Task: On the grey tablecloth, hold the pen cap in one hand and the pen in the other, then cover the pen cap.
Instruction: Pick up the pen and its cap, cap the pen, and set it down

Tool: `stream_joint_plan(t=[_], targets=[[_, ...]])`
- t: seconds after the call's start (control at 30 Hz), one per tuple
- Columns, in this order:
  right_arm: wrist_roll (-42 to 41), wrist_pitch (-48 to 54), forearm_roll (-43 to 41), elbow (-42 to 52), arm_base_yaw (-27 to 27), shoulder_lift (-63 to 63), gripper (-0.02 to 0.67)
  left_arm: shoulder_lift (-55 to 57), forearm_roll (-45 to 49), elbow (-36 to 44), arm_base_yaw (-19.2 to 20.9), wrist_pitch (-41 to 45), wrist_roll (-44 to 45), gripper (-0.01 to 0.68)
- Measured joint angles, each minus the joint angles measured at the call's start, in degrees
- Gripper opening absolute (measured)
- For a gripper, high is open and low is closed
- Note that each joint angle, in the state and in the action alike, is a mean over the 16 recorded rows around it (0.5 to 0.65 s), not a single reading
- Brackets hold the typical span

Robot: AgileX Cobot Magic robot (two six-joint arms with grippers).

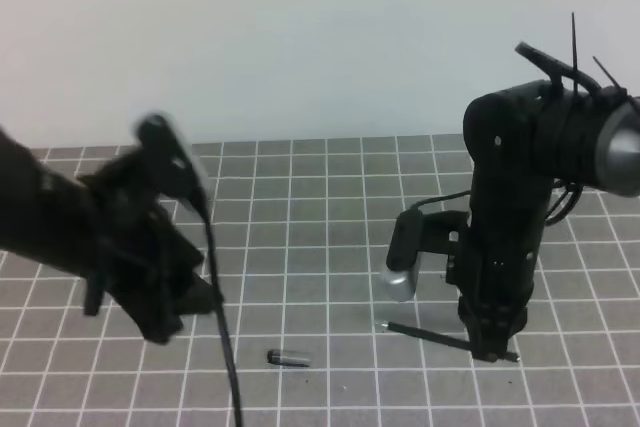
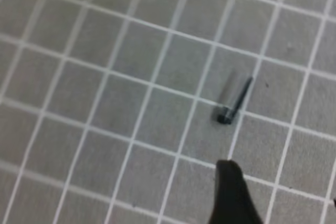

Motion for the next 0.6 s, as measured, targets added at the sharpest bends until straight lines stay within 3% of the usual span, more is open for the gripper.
stream_joint_plan(t=[0.33, 0.6], targets=[[5.2, 1.6, -2.0, -0.8, -4.3, 0.0, -0.004, 10.1, 11.6, -0.5, -11.0, -6.5, 10.6, 0.399], [6.5, 2.6, 0.4, -0.8, -7.4, 0.0, -0.004, 16.4, 17.0, -0.5, -14.4, -12.5, 13.2, 0.399]])
